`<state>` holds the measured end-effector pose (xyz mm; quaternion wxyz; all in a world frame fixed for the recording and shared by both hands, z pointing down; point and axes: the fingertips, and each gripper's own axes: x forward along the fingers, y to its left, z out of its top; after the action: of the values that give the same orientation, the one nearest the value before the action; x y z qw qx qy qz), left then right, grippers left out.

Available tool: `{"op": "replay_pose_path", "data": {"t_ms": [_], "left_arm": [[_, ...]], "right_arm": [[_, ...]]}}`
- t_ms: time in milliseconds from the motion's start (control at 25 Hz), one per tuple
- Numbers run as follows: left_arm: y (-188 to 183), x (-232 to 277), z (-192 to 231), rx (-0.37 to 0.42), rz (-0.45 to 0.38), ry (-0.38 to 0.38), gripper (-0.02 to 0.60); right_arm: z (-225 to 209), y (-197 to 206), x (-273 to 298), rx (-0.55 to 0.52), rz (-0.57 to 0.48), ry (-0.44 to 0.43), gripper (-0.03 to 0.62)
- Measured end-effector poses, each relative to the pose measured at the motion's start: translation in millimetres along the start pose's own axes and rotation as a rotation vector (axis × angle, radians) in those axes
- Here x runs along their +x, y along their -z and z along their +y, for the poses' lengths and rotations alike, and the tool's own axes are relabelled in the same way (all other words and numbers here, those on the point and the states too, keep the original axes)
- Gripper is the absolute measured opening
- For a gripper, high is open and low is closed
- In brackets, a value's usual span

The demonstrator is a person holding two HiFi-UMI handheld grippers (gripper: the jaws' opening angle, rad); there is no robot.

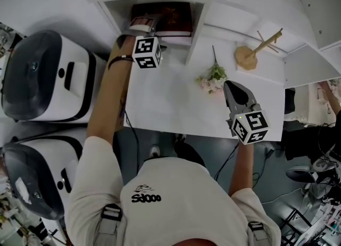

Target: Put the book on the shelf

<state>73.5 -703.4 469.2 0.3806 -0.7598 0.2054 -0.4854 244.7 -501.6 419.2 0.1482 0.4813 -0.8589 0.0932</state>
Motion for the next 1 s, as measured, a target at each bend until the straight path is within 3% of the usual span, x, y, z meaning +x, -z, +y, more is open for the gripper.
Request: {"op": "replay_pose_path", "data": {"t_ms": [240,320,400,760,1000], "left_arm": [[-10.0,-61.7,-17.4,-0.120,-0.049,-0.047,0.544],[-12.8,-84.6,-27.2,-0.182,-0.082,-0.076,0.484],[-17.3,-108.9,-36.5,-0.254,-0.126,-0.104,0.375],[-35.8,-214.3,-75.0,-0.644,-0.366,-0.177,0.177],[-35.7,-279.6,-93.8,-0.816,-0.466,-0.250,0.055]], "right_arm": [[20.8,-9.7,-19.0,-0.022,-0.031,0.048,0.012],[34.7,-17.0,-26.3,-0.031,-0.047,0.062,0.012],[50.6,-24.8,-35.9,-0.041,-0.065,0.074,0.012],[119.0,-40.4,-83.9,-0.090,-0.121,0.152,0.012],[162.0,-48.2,-109.1,-0.147,-0.165,0.189,0.011]]}}
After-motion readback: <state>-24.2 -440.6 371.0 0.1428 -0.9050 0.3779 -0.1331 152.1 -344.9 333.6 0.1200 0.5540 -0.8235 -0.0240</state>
